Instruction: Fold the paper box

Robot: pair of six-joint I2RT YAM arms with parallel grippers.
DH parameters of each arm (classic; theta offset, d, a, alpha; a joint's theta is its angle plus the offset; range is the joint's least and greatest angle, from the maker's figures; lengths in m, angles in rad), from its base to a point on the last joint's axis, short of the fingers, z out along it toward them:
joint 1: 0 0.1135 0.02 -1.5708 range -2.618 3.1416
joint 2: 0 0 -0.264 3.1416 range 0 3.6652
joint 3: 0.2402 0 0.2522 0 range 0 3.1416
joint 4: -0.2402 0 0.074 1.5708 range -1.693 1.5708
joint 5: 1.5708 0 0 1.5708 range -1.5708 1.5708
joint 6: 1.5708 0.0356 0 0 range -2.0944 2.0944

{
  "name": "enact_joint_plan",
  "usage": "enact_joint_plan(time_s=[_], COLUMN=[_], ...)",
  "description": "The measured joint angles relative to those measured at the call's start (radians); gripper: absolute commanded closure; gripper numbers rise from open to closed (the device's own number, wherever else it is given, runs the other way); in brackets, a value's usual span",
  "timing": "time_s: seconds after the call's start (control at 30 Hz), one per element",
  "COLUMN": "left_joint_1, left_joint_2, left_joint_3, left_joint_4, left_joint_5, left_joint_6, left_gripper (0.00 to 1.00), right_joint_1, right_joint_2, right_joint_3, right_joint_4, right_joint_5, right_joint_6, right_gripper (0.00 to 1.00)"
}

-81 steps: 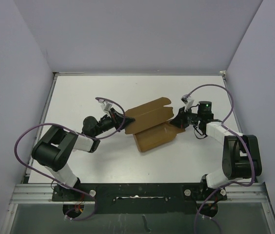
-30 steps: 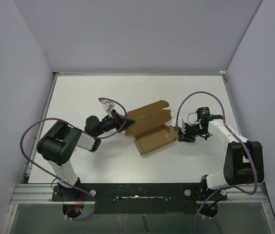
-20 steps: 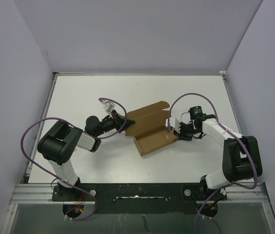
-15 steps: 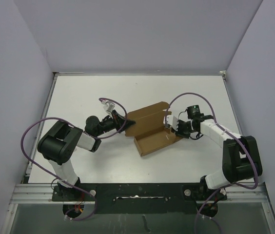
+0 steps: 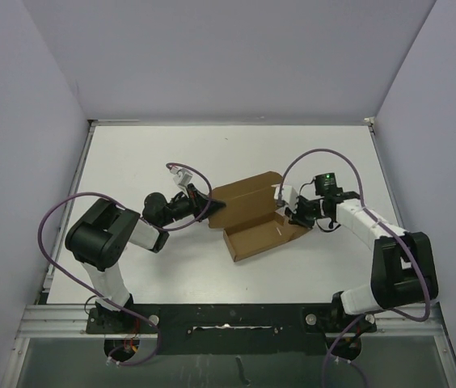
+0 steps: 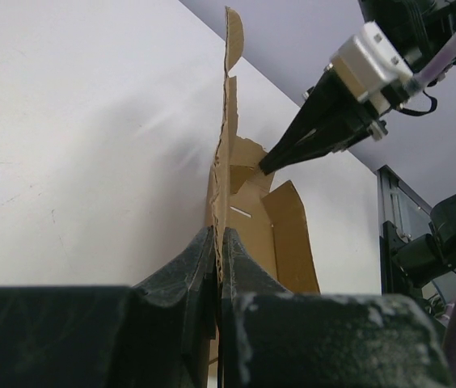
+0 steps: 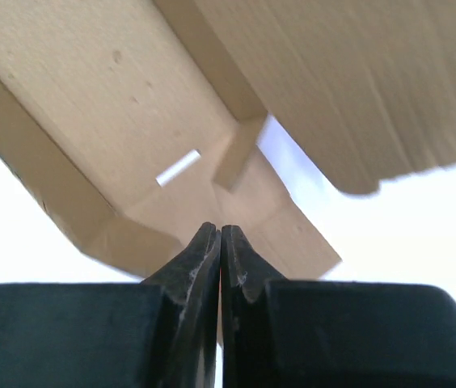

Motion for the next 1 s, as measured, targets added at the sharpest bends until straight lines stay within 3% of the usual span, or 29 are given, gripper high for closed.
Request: enact_joint_plan(time_s=[0.07,0.17,0.33,0.47,0.67,1.0], left_joint_1=[0.000,0.000,0.000,0.000,0.000,0.000], left_joint_2=[0.000,0.000,0.000,0.000,0.000,0.000], left_joint_3=[0.000,0.000,0.002,0.006,0.006,0.007], left_joint_4=[0.000,-0.001,-0.001,-0.001,-0.002,-0.002], left_joint_5=[0.000,0.000,0.000,0.000,0.001,0.006], left_joint_6=[0.000,0.000,0.000,0.000,0.000,-0.003], left_gripper=[1.00,1.00,1.00,1.00,1.00,1.00], right_joint_1=[-0.060,-0.141,-0.214,-0.196,-0.095,0.005], right_joint_2=[-0.035,-0.101,-0.179,-0.117,0.042,0.045], right_joint_3=[0.002,0.012,0.019,0.021,0.038,0.022], right_joint_4=[-0.024,-0.125,-0.333,-0.434,-0.391,-0.134], right_joint_5=[-0.027,-0.098,-0.203,-0.217,-0.116,0.062], right_joint_6=[-0.014,-0.130,-0.403,-0.512,-0.431,-0.233], right_gripper=[0.90,0.86,0.94,1.00,1.00,1.00])
